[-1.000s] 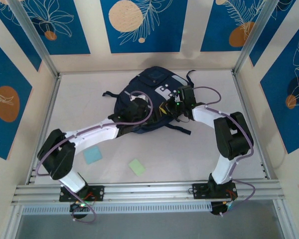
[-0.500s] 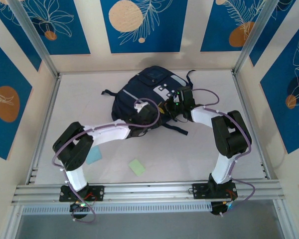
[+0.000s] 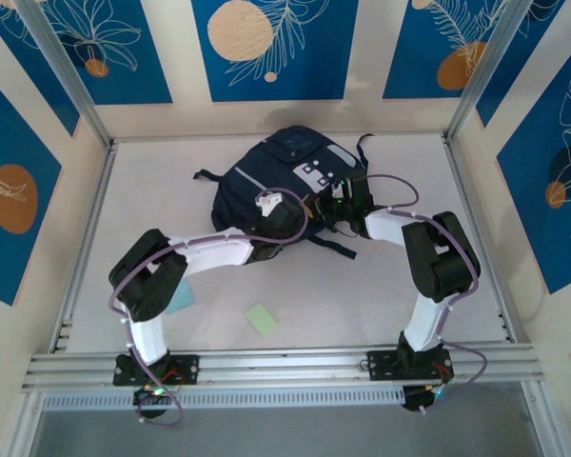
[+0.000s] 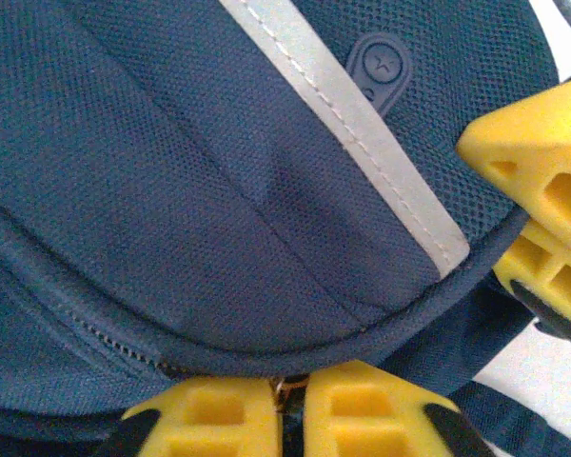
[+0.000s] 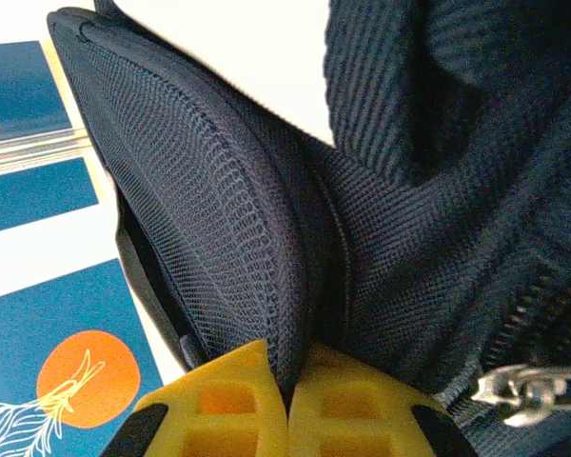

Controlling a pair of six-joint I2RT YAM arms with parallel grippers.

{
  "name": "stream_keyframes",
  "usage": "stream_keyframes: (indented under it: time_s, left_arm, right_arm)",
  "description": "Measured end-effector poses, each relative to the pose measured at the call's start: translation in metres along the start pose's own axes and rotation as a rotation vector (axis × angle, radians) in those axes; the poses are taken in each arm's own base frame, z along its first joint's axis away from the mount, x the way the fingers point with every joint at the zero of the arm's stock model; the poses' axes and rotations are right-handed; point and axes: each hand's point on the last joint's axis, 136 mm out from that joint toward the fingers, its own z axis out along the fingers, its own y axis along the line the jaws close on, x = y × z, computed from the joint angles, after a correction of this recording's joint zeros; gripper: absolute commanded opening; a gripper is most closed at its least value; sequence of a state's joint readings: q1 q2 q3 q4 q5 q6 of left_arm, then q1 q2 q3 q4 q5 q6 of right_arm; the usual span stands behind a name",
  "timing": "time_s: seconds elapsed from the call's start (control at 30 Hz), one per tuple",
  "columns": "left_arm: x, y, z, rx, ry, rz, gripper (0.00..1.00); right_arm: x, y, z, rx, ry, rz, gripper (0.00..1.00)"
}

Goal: Pack the student bag

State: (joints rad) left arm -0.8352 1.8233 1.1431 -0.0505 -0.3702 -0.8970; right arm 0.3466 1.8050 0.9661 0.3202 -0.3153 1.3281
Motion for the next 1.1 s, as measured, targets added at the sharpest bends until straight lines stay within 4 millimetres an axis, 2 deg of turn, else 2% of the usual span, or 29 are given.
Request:
stream_keyframes:
  time_s: [0.23, 0.4, 0.7, 0.8, 0.97, 1.1]
  left_arm:
    - [-0.006, 0.005, -0.008, 0.148, 0.130, 0.022, 0.00]
    - [-0.005, 0.012, -0.018, 0.204, 0.240, 0.143, 0.00]
    - [-0.011, 0.022, -0.043, 0.183, 0.393, 0.272, 0.00]
    - [-0.017, 0.023, -0.048, 0.155, 0.420, 0.327, 0.00]
    - [-0.033, 0.055, -0.043, -0.003, 0.394, 0.464, 0.00]
    - [-0.052, 0.079, -0.038, -0.055, 0.373, 0.508, 0.00]
  right_arm:
    - [0.001, 0.003, -0.003, -0.013, 0.048, -0.060, 0.00]
    - [0.004, 0.006, -0.005, 0.015, 0.118, -0.131, 0.00]
    - [-0.004, -0.008, -0.017, 0.081, 0.144, -0.155, 0.00]
    - [-0.004, -0.007, -0.019, 0.096, 0.150, -0.185, 0.00]
    - [-0.006, -0.007, -0.024, 0.132, 0.163, -0.273, 0.00]
    - [-0.010, -0.006, -0.033, 0.158, 0.181, -0.338, 0.00]
